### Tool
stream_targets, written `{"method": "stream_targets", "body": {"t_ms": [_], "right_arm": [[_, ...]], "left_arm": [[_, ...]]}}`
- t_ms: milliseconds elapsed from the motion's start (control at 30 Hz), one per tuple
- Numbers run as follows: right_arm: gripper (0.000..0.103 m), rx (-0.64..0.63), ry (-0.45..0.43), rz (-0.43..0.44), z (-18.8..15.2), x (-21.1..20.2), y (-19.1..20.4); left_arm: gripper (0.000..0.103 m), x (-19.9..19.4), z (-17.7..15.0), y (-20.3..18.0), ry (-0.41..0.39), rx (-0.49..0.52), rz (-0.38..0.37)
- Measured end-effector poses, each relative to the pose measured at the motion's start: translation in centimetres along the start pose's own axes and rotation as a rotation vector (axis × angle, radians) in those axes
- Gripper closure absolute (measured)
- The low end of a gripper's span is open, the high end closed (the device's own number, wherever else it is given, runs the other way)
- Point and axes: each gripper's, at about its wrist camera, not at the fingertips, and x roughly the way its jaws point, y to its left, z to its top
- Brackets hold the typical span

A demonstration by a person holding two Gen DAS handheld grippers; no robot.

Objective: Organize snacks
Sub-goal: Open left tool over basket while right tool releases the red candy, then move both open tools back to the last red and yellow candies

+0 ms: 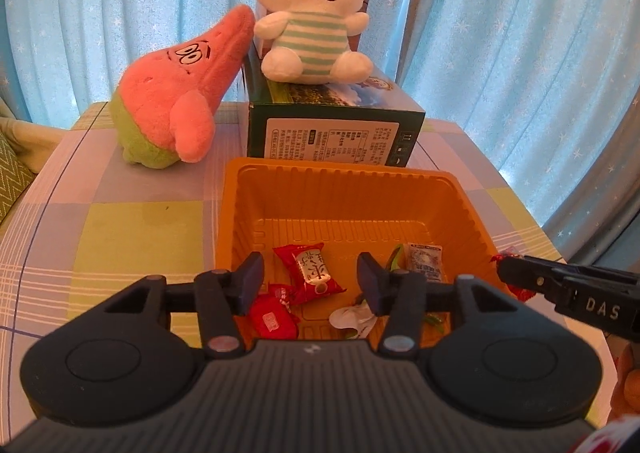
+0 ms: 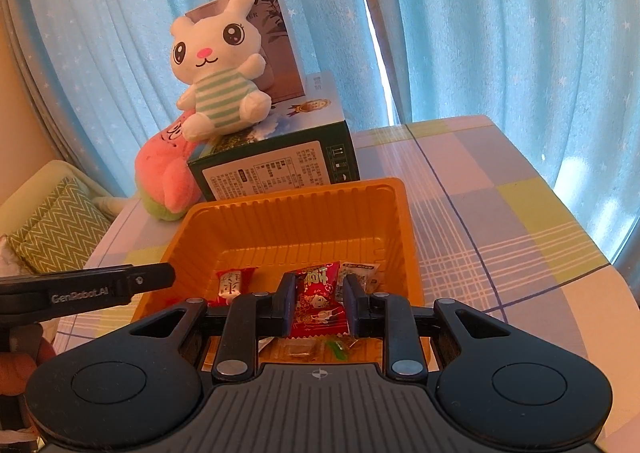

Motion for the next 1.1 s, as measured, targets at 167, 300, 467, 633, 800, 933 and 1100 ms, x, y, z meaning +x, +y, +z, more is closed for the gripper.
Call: {"method": "stream_targets", "body": {"t_ms": [167, 300, 467, 633, 800, 933, 1100], "right_arm": [[0.077, 0.017, -0.003, 0.008, 0.3, 0.3, 0.0], [0.077, 0.027, -0.02, 0.04, 1.0, 0.3, 0.3], [0.041, 0.067, -0.079, 0.078, 1.6, -0.1, 0.0], [0.028, 0.091, -0.083, 0.077, 0.8, -1.8, -0.8], [0.028, 0.1, -0.052, 0.034, -2.3, -4.4, -1.6], [0.028, 0.125, -0.023, 0.013, -5.4, -7.0, -1.9], [0.028, 0.128, -0.016, -0.002, -8.6, -10.7, -1.3]], "left_arm": [[0.055, -0.8, -0.8, 0.0, -0.005, 0.012, 0.008], [0.053, -1.5, -1.3, 0.0, -0.016, 0.015, 0.008], [0.045, -2.6, -2.3, 0.1, -0.021, 0.026, 0.02], [0.042, -3.9, -3.9, 0.5, -0.023, 0.015, 0.034], [0.037, -5.9, -6.3, 0.6, -0.019, -0.012, 0.045], [0.033, -7.8, -8.4, 0.7, -0.01, -0.028, 0.064], [0.031, -11.0, -11.2, 0.6, -0.008, -0.046, 0.084]]}}
